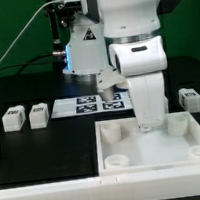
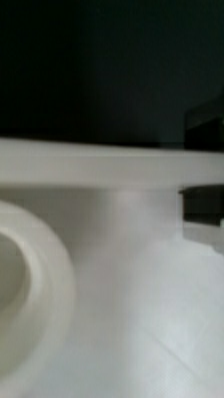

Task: Assemble one leg

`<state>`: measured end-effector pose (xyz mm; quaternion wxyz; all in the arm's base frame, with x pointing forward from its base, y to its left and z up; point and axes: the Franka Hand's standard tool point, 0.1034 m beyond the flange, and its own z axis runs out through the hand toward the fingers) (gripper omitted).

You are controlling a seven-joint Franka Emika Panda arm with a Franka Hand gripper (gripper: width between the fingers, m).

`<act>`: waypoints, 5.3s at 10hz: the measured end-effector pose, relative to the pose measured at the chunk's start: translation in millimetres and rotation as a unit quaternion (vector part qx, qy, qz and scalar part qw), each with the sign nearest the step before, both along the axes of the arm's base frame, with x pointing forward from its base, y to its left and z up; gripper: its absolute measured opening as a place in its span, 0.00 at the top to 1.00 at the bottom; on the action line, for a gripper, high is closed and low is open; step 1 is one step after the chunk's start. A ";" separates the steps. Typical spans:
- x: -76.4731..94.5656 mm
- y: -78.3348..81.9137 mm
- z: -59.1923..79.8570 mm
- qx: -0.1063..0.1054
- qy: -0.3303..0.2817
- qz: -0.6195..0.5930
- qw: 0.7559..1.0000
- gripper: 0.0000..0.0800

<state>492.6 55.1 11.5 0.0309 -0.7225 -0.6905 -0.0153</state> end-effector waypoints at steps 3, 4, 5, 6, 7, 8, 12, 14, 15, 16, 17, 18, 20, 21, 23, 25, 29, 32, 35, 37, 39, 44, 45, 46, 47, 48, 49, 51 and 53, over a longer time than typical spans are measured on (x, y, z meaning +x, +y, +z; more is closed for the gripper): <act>4.0 15.1 -3.3 0.002 0.014 0.003 1.000 0.92; 4.0 16.5 -3.5 -0.002 0.023 -0.001 1.000 0.92; 4.2 16.4 -3.4 -0.005 0.026 0.002 1.000 0.92; 4.0 16.0 -3.6 -0.004 0.020 0.002 1.000 0.92; 3.8 15.7 -3.6 -0.003 0.014 0.001 1.000 0.92; 3.8 15.7 -3.6 -0.003 0.015 0.001 1.000 0.92; 3.2 14.9 -4.7 -0.003 0.016 0.000 1.000 0.42; 3.2 14.5 -4.8 -0.003 0.016 0.000 1.000 0.24; 3.2 14.4 -4.9 -0.003 0.016 0.000 1.000 0.24; 3.2 14.3 -4.9 -0.003 0.016 -0.001 1.000 0.20; 3.2 14.2 -4.9 -0.003 0.016 -0.001 1.000 0.19; 3.2 14.1 -4.9 -0.003 0.016 -0.001 1.000 0.19; 3.2 13.9 -4.9 -0.003 0.016 -0.001 1.000 0.19; 3.2 13.7 -5.0 -0.003 0.016 -0.001 1.000 0.19; 3.0 18.7 6.8 -0.007 0.012 -0.068 0.998 0.19; -15.0 39.6 21.3 -0.010 0.017 -0.131 0.991 0.19; -25.3 90.8 37.6 -0.009 0.032 -0.439 0.898 0.19; -26.6 94.7 37.5 -0.005 0.047 -0.543 0.838 0.19; -42.1 115.8 30.4 -0.016 0.079 -0.683 0.726 0.19; -43.6 113.7 29.2 -0.030 0.092 -0.683 0.724 0.19; -50.8 112.4 28.5 -0.057 0.112 -0.680 0.722 0.19; -61.1 120.8 31.0 -0.241 0.274 -0.630 0.685 0.19; -63.1 120.1 29.8 -0.267 0.297 -0.619 0.676 0.19; -66.1 119.2 29.3 -0.298 0.326 -0.603 0.664 0.19; -63.9 119.8 26.0 -0.309 0.338 -0.596 0.659 0.19; -63.3 119.9 24.7 -0.310 0.340 -0.596 0.659 0.19; -63.3 120.2 25.1 -0.309 0.339 -0.596 0.659 0.19; -63.5 120.2 24.8 -0.310 0.339 -0.596 0.659 0.19; -70.6 119.8 22.8 -0.323 0.348 -0.589 0.654 0.19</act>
Offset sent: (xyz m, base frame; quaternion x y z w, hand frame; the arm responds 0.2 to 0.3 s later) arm 0.0280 0.0404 -0.0059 0.0070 0.0050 0.0242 0.9997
